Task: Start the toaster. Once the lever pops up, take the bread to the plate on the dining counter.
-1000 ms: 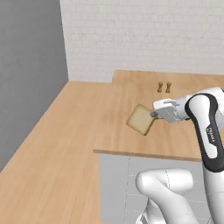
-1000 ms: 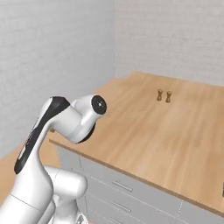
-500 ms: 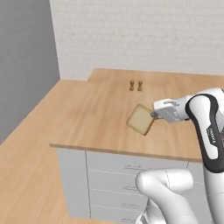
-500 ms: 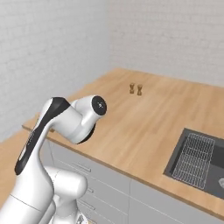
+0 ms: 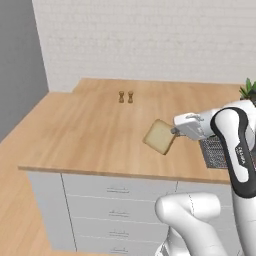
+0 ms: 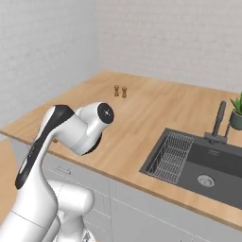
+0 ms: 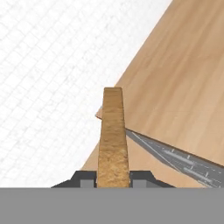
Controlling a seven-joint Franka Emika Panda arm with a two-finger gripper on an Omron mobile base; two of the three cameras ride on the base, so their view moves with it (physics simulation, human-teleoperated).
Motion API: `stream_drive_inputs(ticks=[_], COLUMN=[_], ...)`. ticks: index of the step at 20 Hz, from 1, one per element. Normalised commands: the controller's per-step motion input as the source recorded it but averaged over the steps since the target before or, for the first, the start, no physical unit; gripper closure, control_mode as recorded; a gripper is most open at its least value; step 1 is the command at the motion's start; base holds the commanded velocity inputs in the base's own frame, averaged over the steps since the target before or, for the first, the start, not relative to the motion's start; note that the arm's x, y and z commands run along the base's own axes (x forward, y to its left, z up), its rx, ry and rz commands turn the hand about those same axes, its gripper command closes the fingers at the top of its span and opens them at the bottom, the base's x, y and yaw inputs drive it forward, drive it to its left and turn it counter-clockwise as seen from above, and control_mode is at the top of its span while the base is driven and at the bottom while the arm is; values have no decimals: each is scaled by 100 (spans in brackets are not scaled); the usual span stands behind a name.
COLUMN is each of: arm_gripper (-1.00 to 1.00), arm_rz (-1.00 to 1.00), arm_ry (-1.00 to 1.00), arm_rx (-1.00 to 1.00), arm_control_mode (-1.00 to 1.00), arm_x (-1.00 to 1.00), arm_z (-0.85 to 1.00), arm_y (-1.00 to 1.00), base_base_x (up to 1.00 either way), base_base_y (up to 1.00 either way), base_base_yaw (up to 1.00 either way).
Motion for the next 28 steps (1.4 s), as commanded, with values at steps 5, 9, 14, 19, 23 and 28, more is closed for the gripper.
stream_drive_inputs(ticks=[5, 9, 14, 19, 23, 28], arm_gripper=[100, 100, 100, 100, 100, 100], arm_rz=[0, 0, 0, 0, 0, 0], arm_ry=[0, 0, 0, 0, 0, 0], arm_rx=[0, 0, 0, 0, 0, 0], arm_control_mode=[100, 100, 100, 100, 100, 100], arm_x=[0, 0, 0, 0, 0, 0], arm_z=[0, 0, 0, 0, 0, 0], arm_y=[0, 0, 0, 0, 0, 0], base_base_x=[-14, -8, -4, -1, 0, 0], base_base_y=[-68, -81, -86, -93, -96, -95], base_base_yaw=[-15, -9, -5, -2, -2, -4])
